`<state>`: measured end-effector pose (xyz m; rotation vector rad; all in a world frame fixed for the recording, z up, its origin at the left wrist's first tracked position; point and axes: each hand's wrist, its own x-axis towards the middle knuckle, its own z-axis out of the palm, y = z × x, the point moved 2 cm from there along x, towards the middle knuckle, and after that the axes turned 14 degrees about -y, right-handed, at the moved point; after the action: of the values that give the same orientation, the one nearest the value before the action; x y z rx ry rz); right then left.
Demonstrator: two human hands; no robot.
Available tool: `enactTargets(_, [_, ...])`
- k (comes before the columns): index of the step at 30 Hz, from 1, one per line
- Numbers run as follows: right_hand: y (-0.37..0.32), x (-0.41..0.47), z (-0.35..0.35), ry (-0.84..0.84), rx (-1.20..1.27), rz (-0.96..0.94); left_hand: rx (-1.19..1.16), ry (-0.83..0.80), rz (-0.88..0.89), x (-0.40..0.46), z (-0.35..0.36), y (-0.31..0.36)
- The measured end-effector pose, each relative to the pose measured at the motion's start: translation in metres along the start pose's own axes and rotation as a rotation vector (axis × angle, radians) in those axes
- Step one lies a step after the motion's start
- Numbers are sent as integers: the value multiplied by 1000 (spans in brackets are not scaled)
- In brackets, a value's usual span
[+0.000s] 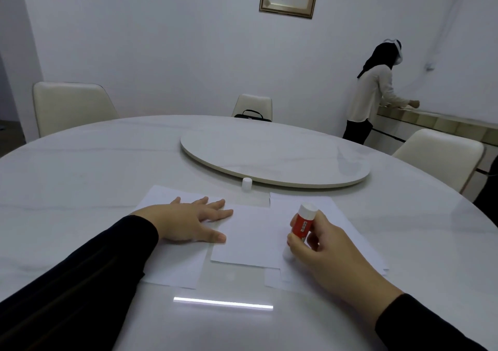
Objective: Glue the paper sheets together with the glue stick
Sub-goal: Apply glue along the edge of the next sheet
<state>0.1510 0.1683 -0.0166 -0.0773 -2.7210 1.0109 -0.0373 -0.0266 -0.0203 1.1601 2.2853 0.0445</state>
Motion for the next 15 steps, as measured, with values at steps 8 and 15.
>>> enactTargets(8, [27,-17,-29,48,15,85,4,-2,-9,-3,0,4])
enactTargets(15, [31,-22,-31,61,77,99,12,12,-97,-11,-12,29])
